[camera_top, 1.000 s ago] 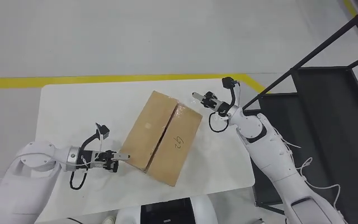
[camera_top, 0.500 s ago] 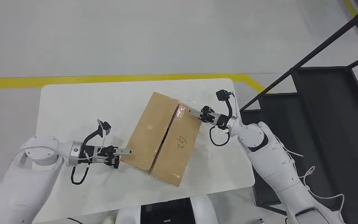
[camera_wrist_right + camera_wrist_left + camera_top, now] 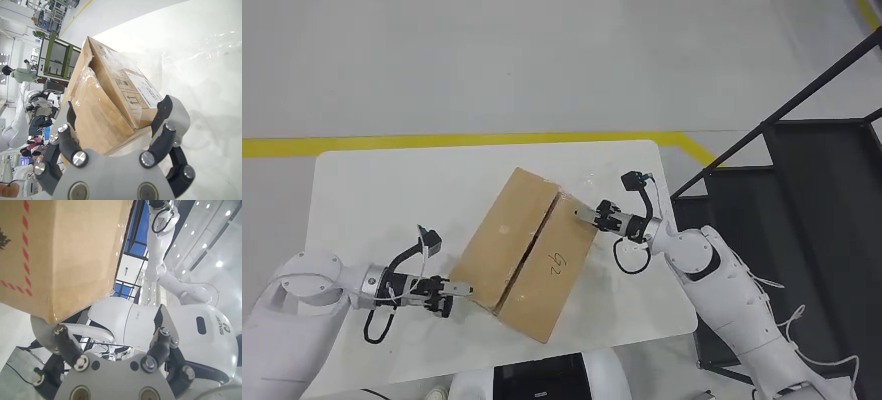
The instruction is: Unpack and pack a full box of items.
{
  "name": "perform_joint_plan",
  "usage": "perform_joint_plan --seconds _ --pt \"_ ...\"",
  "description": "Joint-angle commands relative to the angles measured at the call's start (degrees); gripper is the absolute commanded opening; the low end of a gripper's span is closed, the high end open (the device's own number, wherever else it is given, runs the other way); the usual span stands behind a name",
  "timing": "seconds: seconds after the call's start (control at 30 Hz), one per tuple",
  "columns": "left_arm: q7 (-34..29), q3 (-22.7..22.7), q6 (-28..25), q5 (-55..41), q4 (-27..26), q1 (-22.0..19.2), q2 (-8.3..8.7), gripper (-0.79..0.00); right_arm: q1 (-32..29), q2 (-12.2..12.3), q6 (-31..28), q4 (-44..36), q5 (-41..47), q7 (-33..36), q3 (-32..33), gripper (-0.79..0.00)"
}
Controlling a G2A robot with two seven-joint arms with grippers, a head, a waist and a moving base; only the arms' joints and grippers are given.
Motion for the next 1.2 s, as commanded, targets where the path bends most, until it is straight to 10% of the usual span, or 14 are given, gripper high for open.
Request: perform_joint_plan --seconds 0.0,1.17 --pt "1.8 -0.1 -0.3 -1.1 0.8 -0.4 -0.09 0.000 -0.4 0.0 0.0 -0.1 0.0 -0.1 0.2 0.000" --pt "28.3 -4.2 -7.5 -7.7 6.7 -3.2 -1.57 0.000 -13.5 2.1 0.6 -15.5 1.0 14.6 0.5 0.000"
